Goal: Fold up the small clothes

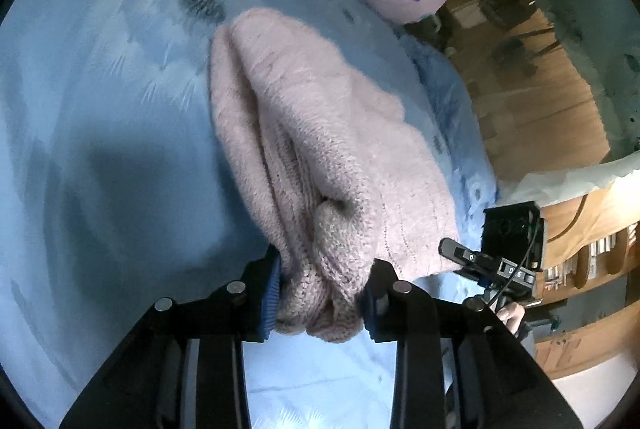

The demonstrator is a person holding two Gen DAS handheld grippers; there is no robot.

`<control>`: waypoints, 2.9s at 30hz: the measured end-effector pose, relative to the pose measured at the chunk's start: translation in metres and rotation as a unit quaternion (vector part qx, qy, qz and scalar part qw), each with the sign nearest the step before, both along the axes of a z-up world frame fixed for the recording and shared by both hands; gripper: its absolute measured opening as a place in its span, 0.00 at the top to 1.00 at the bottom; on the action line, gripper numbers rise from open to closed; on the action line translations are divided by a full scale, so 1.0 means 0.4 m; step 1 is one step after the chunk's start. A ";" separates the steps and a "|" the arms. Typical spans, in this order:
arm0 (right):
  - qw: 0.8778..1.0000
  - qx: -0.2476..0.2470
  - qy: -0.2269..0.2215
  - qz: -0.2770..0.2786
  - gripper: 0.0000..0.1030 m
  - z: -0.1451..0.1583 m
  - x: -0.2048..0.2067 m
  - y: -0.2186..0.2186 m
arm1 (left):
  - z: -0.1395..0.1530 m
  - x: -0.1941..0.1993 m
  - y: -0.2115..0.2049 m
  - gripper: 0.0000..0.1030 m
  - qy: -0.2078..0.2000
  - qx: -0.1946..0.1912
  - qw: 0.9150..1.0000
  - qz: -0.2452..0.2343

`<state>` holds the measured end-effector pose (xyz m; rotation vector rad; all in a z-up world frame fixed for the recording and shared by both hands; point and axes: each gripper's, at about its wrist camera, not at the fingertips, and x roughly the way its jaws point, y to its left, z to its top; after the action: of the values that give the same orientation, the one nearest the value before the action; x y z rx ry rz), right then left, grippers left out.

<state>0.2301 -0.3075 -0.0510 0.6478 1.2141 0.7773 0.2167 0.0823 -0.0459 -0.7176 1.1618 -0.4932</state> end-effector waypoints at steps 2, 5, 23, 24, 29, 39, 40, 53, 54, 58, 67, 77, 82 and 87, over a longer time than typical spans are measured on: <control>1.000 -0.007 0.007 0.002 0.78 -0.011 -0.007 -0.002 | -0.011 -0.013 -0.002 0.75 0.009 0.006 1.000 -0.003; 1.000 -0.007 0.009 0.002 0.78 -0.014 -0.016 -0.015 | -0.012 -0.021 -0.011 0.75 0.012 0.009 1.000 -0.007; 0.993 -0.117 -0.021 -0.006 0.39 0.006 -0.037 0.013 | 0.023 -0.063 -0.075 0.53 -0.039 0.151 0.988 -0.006; 0.992 -0.123 -0.028 -0.012 0.36 0.013 -0.039 0.011 | 0.024 -0.068 -0.073 0.53 -0.041 0.146 0.988 -0.001; 0.983 -0.147 -0.091 -0.060 0.34 0.064 -0.057 -0.013 | 0.061 -0.097 -0.064 0.53 -0.086 0.165 0.982 0.014; 0.900 -0.198 -0.371 -0.114 0.00 0.237 -0.185 0.056 | 0.274 -0.199 -0.104 0.07 -0.334 0.253 0.899 0.126; 0.889 -0.208 -0.391 -0.120 0.00 0.247 -0.202 0.064 | 0.275 -0.197 -0.102 0.07 -0.334 0.237 0.904 0.119; 0.855 -0.235 -0.460 -0.054 0.00 0.225 -0.328 0.094 | 0.173 -0.234 -0.229 0.07 -0.307 0.252 0.916 0.059; 0.856 -0.237 -0.456 -0.051 0.00 0.217 -0.330 0.090 | 0.158 -0.238 -0.248 0.05 -0.302 0.269 0.912 0.062; 0.864 -0.234 -0.444 -0.035 0.00 0.165 -0.334 0.075 | 0.116 -0.260 -0.298 0.04 -0.298 0.294 0.906 0.058; 0.899 -0.228 -0.374 -0.011 0.00 0.078 -0.279 0.076 | 0.075 -0.269 -0.342 0.04 -0.289 0.337 0.894 0.063; 0.899 -0.228 -0.374 -0.009 0.00 0.072 -0.280 0.078 | 0.072 -0.269 -0.341 0.04 -0.291 0.336 0.893 0.065; 0.900 -0.229 -0.370 -0.008 0.00 0.073 -0.280 0.080 | 0.070 -0.269 -0.341 0.04 -0.289 0.337 0.894 0.065; 0.901 -0.229 -0.369 -0.007 0.00 0.073 -0.279 0.079 | 0.069 -0.271 -0.341 0.04 -0.288 0.339 0.893 0.064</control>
<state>0.1184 -0.2757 -0.0220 -0.0500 0.6397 0.6030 0.1083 -0.0541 -0.0185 -0.0184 0.6401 -0.1384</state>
